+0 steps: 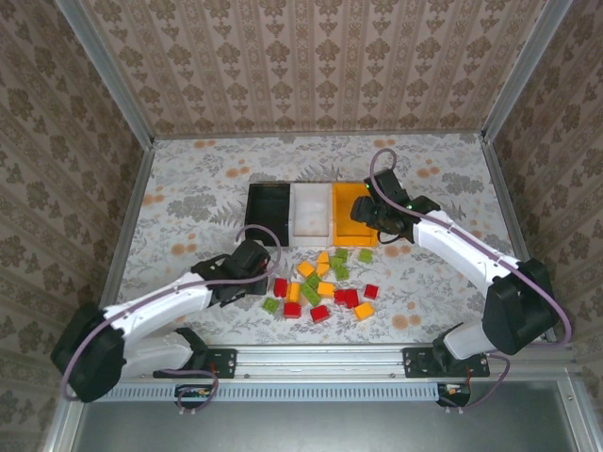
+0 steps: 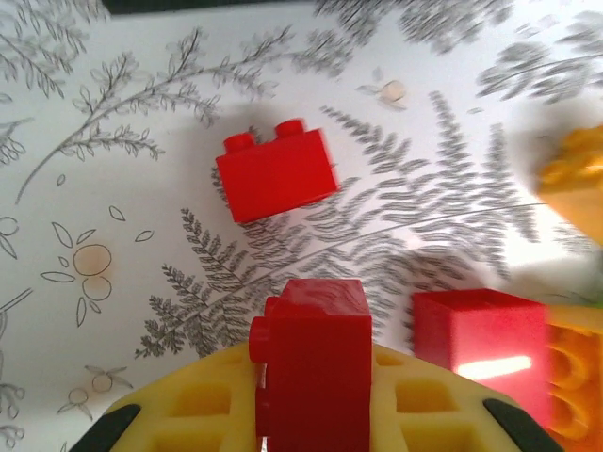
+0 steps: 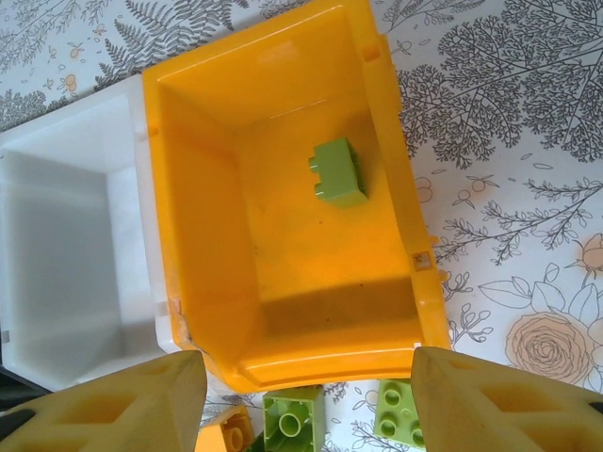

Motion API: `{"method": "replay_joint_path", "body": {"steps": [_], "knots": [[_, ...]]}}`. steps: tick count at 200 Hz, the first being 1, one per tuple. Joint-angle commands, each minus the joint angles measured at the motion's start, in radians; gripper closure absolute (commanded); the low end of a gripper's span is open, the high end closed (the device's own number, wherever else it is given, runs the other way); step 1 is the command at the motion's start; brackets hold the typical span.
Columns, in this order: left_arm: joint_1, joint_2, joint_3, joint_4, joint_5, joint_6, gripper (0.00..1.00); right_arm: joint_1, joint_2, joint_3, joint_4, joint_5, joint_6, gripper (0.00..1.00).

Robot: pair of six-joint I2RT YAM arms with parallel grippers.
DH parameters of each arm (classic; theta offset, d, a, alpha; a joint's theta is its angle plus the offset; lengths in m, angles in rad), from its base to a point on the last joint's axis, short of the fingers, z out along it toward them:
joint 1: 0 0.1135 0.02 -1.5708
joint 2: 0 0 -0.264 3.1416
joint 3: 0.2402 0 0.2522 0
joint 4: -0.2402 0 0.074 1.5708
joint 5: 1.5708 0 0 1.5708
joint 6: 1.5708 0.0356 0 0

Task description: Sort the legos into containers by color

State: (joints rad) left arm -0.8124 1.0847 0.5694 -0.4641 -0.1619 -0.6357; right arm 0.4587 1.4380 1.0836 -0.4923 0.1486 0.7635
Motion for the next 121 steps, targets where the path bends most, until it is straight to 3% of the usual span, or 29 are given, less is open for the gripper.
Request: {"method": "replay_joint_path", "body": {"steps": [1, 22, 64, 121], "knots": [[-0.009, -0.061, 0.083, -0.085, -0.006, -0.010, 0.91, -0.014, -0.039, -0.041, 0.016, 0.024, 0.024, 0.39], [-0.009, 0.003, 0.204, -0.042, 0.018, 0.042, 0.90, -0.026, -0.078, -0.080, 0.024, 0.026, 0.036, 0.39], [-0.009, 0.340, 0.528, 0.073, 0.084, 0.141, 0.90, -0.048, -0.128, -0.138, 0.016, 0.023, 0.045, 0.39], [0.038, 0.722, 0.845, 0.033, 0.100, 0.188, 0.91, -0.091, -0.237, -0.213, -0.005, 0.010, 0.039, 0.39]]}}
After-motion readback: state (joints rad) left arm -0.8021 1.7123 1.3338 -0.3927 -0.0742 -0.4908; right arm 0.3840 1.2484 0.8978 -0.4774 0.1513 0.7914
